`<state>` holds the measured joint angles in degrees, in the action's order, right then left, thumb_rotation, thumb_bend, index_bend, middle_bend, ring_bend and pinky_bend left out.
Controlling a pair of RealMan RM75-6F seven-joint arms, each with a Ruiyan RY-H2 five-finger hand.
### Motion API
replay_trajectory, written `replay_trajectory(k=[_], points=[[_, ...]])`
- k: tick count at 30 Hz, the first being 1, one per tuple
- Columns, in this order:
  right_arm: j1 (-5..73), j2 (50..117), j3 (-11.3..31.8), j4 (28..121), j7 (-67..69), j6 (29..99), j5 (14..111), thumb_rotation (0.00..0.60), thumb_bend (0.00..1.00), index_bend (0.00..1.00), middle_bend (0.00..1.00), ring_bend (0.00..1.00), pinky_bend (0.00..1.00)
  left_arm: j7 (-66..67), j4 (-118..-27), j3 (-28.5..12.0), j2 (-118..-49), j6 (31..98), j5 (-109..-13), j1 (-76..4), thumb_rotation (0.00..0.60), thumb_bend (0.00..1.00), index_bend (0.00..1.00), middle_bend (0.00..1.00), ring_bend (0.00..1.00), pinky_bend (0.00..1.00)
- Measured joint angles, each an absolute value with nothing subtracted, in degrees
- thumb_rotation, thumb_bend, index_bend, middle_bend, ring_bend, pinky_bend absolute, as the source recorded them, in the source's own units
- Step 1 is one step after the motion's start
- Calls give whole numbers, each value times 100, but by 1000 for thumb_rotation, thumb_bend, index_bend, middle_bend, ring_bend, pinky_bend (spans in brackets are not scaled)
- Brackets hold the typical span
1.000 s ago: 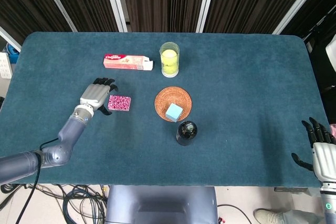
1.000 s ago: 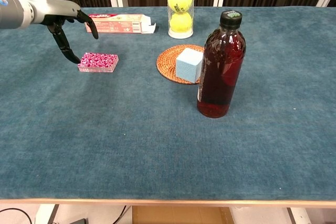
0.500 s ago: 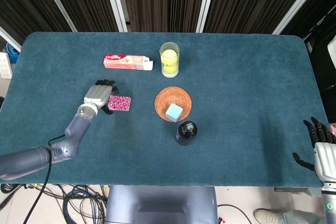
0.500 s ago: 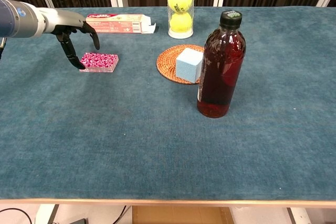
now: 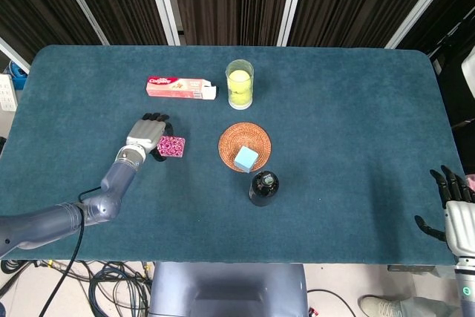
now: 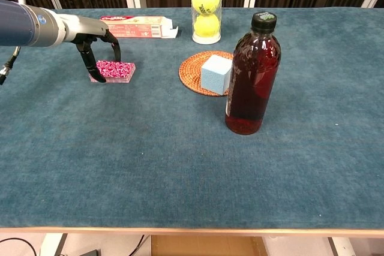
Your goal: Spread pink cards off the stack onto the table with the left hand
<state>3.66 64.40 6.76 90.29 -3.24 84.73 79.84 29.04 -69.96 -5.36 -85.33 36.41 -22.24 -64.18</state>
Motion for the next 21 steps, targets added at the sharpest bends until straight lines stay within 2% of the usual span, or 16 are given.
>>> replay_trajectory(k=[21], points=[[360,6425,698,9037,-286,8448,7922,600,192,96,38,73,205,2913,-6814,-411,-8655,3683,-2075,-6526,600,188,432,161,0,0]])
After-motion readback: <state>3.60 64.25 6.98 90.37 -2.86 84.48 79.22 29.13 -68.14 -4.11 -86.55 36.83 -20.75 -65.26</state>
